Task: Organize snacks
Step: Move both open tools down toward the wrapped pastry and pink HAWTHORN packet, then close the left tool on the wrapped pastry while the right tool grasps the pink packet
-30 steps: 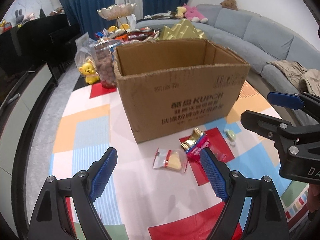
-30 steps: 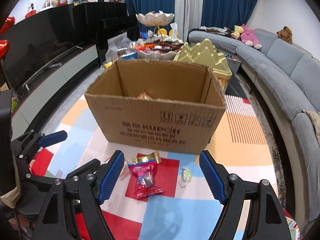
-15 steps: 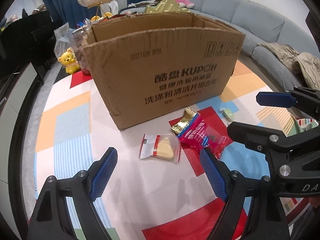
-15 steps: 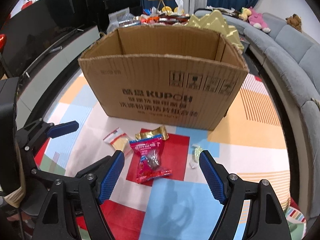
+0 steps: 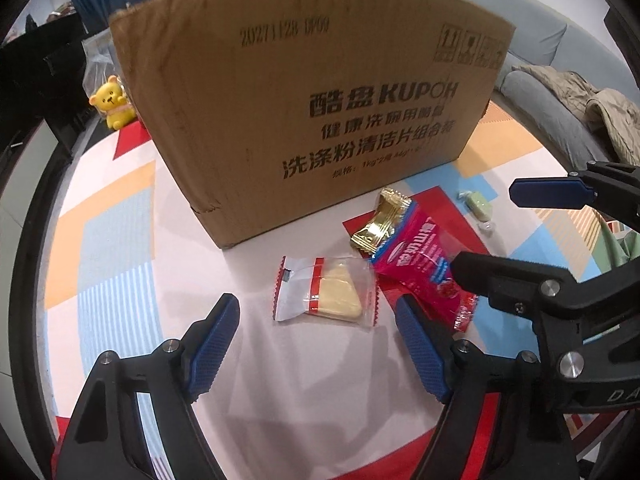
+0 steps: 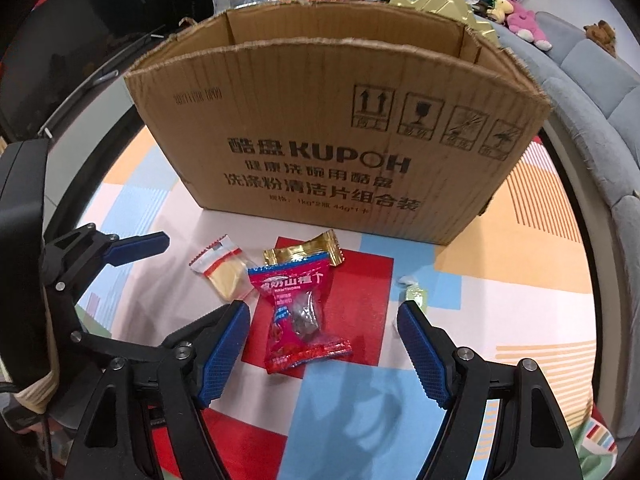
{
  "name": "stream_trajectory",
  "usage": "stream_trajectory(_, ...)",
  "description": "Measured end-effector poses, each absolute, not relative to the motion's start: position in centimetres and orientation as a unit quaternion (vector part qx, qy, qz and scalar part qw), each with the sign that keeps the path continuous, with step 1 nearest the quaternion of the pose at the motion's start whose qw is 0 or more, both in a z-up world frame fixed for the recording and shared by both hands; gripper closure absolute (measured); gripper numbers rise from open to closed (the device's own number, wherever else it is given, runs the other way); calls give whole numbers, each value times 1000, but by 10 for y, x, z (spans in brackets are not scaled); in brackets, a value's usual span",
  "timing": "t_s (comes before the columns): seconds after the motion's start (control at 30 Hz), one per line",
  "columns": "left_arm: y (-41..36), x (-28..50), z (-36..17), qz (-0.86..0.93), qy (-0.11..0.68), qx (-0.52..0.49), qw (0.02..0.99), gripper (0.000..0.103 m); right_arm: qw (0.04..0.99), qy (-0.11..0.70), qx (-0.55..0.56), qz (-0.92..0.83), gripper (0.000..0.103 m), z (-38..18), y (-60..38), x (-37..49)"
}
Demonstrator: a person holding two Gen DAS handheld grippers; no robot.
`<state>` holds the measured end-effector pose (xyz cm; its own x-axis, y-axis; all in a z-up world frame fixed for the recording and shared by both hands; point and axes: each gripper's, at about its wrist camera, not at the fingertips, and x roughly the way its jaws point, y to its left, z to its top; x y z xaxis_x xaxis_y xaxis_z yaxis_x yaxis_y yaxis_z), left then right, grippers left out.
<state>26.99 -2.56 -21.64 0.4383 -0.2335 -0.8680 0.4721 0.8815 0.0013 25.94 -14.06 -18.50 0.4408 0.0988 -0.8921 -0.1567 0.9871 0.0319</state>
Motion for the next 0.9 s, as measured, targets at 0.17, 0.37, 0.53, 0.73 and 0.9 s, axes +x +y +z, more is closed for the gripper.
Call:
stream_trajectory(0.17,-27,277,-224,-223,491,121,833,24,840,537,-26,78,30,-196,-137,266)
stream_trajectory(0.37,-29,285,-234,-230,498,119,828,26,831,550,-22,84,34,-206,-134,272)
stream_trajectory(0.53,-32,282,-237,-232,487,132,832,26,823,561,-9,93,35,-217,-133,279)
stream_trajectory(0.73,-31,280,-235,-232,475,129,839,34,808,580,13,101,47,-237,-136,295)
stream_trajectory(0.9,-33,280,-233,-233,471,132,841,45,810,576,8,105,55,-238,-130,298)
